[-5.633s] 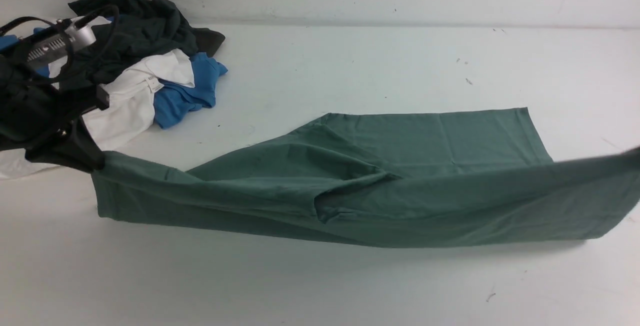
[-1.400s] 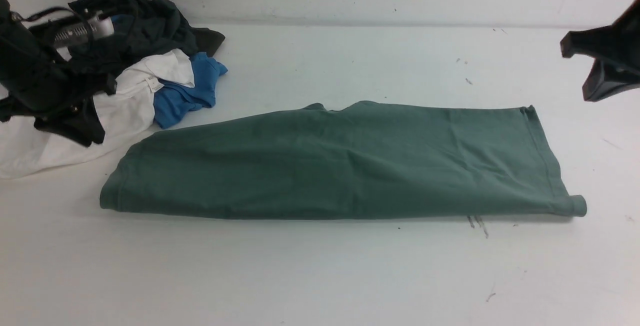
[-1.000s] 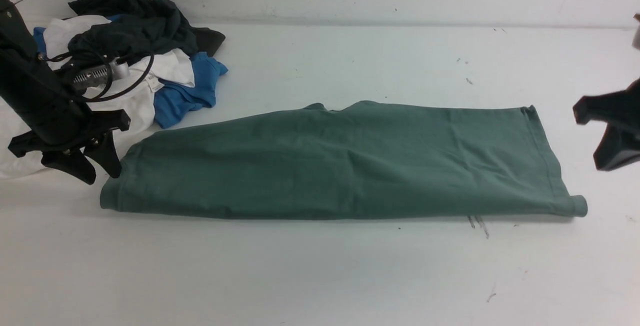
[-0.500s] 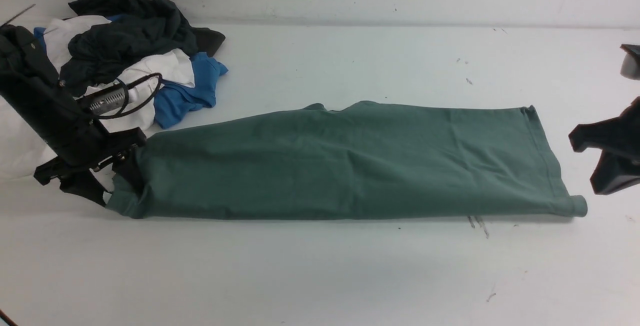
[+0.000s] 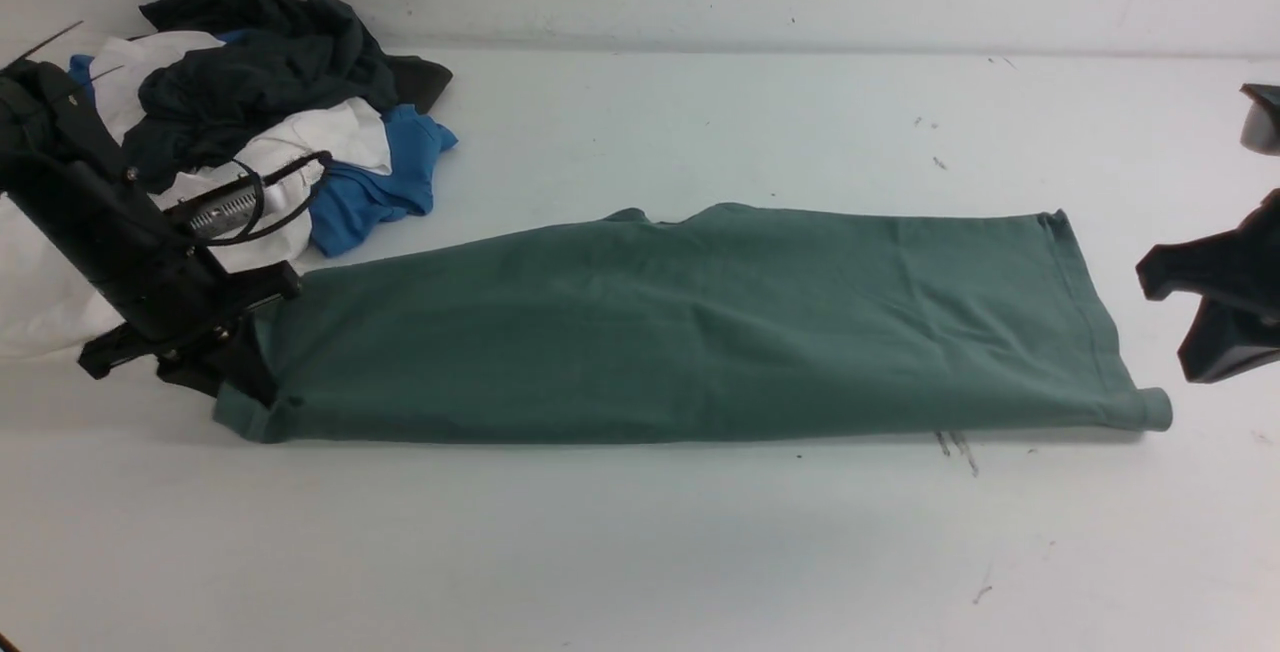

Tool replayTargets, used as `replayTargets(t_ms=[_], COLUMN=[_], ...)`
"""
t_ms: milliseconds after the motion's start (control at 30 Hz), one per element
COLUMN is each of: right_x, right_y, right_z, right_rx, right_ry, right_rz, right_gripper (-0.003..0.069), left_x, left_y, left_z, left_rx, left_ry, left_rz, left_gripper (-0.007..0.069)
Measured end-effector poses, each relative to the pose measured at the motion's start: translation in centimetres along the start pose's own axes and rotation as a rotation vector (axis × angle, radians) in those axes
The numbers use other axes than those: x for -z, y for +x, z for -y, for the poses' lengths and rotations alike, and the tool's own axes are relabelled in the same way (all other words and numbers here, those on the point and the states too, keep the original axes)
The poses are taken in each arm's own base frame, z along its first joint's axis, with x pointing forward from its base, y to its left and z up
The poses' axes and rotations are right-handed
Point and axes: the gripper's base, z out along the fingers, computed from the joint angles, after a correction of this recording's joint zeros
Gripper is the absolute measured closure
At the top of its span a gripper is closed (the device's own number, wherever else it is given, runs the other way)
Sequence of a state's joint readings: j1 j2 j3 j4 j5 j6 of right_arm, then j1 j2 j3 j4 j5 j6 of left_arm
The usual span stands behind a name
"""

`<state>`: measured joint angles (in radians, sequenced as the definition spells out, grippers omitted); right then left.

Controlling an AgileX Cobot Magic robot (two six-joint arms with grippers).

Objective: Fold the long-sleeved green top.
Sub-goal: Hold the left edge of the fabric with your left arm, then drag the left edge of the fabric to the left with your left arm and fold it to the right edge

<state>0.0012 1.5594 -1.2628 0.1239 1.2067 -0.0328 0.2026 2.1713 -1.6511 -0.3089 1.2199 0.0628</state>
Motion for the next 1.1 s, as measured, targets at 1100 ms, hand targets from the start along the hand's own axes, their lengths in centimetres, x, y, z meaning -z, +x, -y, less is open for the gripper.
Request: replayTargets(t_ms=[1100], right_x=[0.0], right_y=[-0.3], right_z=[-0.4], right_rx=[-0.003], right_ry=[-0.049], right_rz=[0.035], right_gripper=[0.0668], left_x=[4.2], left_y=[9.9], left_z=[26.8], left_rx=[-0.511], left_ry=[0.277], left_rz=[0.167], left_gripper=[0.0577])
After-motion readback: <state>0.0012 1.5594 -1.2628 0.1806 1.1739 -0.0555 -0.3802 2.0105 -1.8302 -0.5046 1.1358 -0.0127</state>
